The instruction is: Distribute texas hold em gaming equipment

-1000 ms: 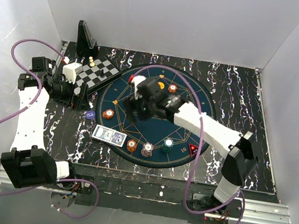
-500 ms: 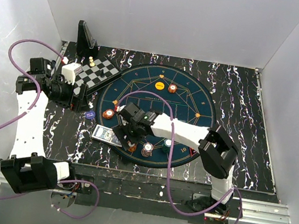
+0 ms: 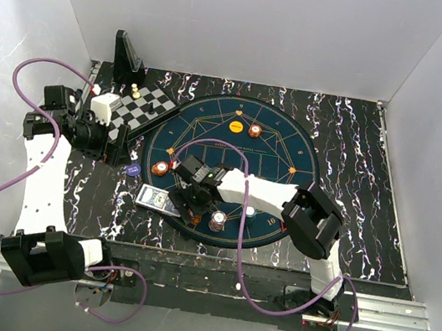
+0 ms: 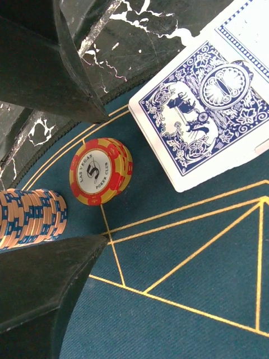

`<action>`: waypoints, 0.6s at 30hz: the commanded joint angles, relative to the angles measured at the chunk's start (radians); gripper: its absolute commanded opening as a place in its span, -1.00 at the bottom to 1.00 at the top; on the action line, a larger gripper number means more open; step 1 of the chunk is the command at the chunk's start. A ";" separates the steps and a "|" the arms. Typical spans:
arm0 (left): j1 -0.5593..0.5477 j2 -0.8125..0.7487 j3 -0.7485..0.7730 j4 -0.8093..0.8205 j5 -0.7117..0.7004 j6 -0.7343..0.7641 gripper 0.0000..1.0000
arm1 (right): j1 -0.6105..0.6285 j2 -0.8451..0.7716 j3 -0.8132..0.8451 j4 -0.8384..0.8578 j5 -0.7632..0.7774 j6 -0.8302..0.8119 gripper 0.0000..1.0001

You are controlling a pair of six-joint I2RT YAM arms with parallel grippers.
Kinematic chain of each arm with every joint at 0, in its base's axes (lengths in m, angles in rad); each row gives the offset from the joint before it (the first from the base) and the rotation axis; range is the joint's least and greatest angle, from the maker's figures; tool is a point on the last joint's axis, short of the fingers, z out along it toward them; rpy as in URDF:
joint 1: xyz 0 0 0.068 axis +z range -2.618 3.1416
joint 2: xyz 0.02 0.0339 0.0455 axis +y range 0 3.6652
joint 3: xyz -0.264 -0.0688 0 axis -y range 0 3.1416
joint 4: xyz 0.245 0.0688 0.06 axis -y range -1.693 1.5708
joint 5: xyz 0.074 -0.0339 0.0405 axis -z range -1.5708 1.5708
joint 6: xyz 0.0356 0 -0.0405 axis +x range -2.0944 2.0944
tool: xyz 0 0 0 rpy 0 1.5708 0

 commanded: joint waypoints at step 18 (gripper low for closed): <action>0.005 -0.047 0.030 0.000 -0.027 0.024 0.96 | 0.059 0.043 0.048 -0.033 0.087 0.018 0.23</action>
